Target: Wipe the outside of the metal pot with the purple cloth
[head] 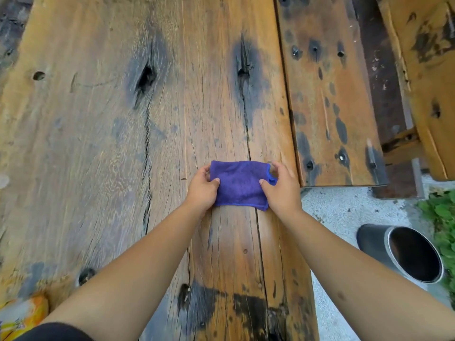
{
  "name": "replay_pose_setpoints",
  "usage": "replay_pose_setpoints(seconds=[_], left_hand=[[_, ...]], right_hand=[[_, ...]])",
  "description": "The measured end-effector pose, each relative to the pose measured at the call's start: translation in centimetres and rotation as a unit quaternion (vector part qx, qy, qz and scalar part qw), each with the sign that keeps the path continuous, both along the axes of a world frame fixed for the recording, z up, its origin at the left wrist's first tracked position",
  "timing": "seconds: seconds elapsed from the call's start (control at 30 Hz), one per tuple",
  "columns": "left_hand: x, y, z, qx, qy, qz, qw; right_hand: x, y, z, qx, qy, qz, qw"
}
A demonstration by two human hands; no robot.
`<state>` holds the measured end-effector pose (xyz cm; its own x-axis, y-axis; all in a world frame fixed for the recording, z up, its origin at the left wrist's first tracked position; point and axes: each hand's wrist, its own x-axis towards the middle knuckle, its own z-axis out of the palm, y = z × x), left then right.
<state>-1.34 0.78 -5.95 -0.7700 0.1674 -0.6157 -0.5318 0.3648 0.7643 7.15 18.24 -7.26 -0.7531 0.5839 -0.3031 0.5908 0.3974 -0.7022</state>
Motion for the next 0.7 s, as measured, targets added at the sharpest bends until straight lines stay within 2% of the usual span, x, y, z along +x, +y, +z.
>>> replay_pose_setpoints(seconds=[0.07, 0.13, 0.17, 0.23, 0.3, 0.4, 0.5, 0.6, 0.7], left_hand=[[0.1, -0.2, -0.2, -0.114, 0.111, -0.077, 0.984], [0.5, -0.6, -0.3, -0.192, 0.246, -0.172, 0.934], [0.6, -0.8, -0.6, -0.224, 0.299, -0.232, 0.898], [0.9, -1.4, -1.3, -0.303, 0.336, -0.347, 0.821], [0.8, -2.0, -2.2, -0.373, 0.305, -0.412, 0.774], [0.2, -2.3, -2.9, -0.403, 0.267, -0.436, 0.759], [-0.1, -1.9, -2.5, -0.397, 0.234, -0.448, 0.766], [-0.1, -1.3, -0.5, -0.403, 0.225, -0.463, 0.757], [0.0, -0.8, 3.0, -0.399, 0.280, -0.440, 0.754]], right_hand=[[0.4, 0.0, 0.1, 0.120, -0.017, 0.086, 0.989], [0.8, 0.0, 0.2, 0.256, 0.013, 0.198, 0.946], [1.0, 0.2, 0.1, 0.300, 0.020, 0.255, 0.919], [1.2, 0.7, -0.2, 0.322, -0.035, 0.346, 0.881], [1.0, 1.5, -0.7, 0.299, -0.124, 0.377, 0.868], [0.4, 2.5, -1.2, 0.290, -0.163, 0.398, 0.855], [-0.1, 2.6, -0.8, 0.276, -0.180, 0.410, 0.851], [-0.3, 2.3, 1.0, 0.274, -0.207, 0.409, 0.845], [0.0, 2.1, 3.9, 0.273, -0.196, 0.350, 0.874]])
